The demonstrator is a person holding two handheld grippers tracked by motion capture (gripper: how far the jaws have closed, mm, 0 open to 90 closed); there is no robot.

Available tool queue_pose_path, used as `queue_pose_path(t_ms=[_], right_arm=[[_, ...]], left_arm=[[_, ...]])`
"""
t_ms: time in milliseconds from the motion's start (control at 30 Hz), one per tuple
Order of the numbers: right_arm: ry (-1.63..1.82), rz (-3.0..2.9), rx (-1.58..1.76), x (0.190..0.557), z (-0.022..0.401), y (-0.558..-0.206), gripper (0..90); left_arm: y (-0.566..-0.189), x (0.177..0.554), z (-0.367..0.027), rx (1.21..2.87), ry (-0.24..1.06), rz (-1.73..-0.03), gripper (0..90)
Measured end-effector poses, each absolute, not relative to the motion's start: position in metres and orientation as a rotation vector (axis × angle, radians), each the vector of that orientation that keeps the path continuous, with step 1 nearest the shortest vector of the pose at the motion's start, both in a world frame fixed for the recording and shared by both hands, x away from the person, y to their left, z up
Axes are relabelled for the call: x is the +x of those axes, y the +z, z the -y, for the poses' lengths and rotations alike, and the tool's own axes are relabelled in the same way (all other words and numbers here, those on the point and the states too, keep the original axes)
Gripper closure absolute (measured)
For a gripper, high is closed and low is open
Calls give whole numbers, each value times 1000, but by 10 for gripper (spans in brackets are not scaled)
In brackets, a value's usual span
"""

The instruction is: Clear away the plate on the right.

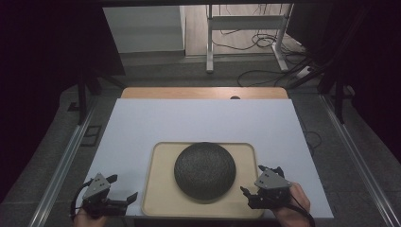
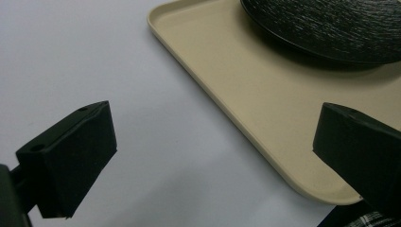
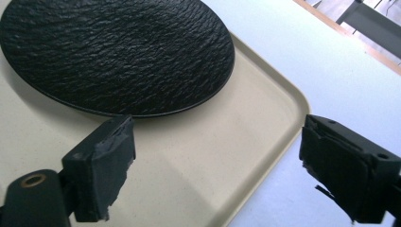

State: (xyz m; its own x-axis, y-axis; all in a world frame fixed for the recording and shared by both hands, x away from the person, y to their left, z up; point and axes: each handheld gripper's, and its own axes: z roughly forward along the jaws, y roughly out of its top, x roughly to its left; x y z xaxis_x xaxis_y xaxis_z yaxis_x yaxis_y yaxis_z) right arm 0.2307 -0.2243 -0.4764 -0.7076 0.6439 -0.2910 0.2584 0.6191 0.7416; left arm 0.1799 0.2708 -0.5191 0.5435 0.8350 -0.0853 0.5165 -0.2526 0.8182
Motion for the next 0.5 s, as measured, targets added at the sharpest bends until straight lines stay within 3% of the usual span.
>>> queue_pose_path(t_ms=[500], right_arm=[[1022,-2259,843,225,249,-476,55]], left_arm=[[-519,180,-271,1919,471,-1100,0]])
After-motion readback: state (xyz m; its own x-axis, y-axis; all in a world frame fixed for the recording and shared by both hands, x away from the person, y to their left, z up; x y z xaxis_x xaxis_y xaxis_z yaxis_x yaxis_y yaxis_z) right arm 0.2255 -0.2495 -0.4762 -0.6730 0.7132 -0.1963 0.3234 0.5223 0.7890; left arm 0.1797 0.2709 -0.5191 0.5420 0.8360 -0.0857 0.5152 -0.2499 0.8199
